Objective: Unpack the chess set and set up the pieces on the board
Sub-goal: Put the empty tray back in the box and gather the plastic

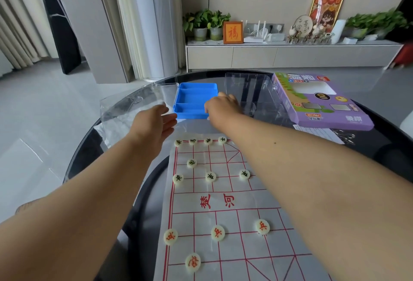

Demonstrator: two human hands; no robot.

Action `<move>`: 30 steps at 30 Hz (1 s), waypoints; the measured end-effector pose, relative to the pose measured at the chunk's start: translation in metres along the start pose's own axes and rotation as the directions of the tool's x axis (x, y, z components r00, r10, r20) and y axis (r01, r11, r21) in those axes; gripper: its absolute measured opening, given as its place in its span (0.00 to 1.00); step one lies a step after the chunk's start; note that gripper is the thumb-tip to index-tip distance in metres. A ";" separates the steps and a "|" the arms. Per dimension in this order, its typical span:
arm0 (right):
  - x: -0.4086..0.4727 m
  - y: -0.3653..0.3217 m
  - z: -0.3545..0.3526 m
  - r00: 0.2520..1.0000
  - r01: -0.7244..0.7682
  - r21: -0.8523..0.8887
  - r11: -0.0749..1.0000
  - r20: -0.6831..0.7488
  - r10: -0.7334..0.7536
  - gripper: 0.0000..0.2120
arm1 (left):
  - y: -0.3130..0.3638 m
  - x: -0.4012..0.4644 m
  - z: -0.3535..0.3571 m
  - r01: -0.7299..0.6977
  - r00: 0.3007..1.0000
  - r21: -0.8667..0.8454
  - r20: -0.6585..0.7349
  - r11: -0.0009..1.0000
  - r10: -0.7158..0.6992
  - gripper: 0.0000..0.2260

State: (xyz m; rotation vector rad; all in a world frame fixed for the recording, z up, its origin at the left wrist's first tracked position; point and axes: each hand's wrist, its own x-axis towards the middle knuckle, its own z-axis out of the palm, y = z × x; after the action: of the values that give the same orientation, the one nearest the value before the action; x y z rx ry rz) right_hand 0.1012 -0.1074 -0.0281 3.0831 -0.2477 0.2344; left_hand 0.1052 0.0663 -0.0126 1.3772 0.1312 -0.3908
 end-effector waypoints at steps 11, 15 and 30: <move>-0.005 0.005 -0.029 0.959 0.075 0.118 0.990 -0.282 -0.039 0.08 | 0.029 -0.005 0.017 0.140 0.990 -0.178 -0.003 0.974 -0.142 0.15; -0.023 0.012 -0.048 0.921 0.117 0.122 0.986 -0.384 -0.061 0.08 | 0.043 -0.016 0.028 0.217 0.975 -0.266 0.099 0.939 -0.198 0.24; -0.139 0.063 -0.091 0.759 0.115 0.630 0.768 -0.555 0.341 0.28 | 0.021 -0.099 0.065 -0.128 0.985 -0.298 0.073 0.946 0.156 0.28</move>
State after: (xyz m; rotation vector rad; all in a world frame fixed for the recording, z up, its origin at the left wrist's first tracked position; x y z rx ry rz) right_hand -0.0576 -0.1430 0.0423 3.3060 -0.3979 1.6920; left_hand 0.0117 0.0253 0.0514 1.0654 0.0088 -0.3023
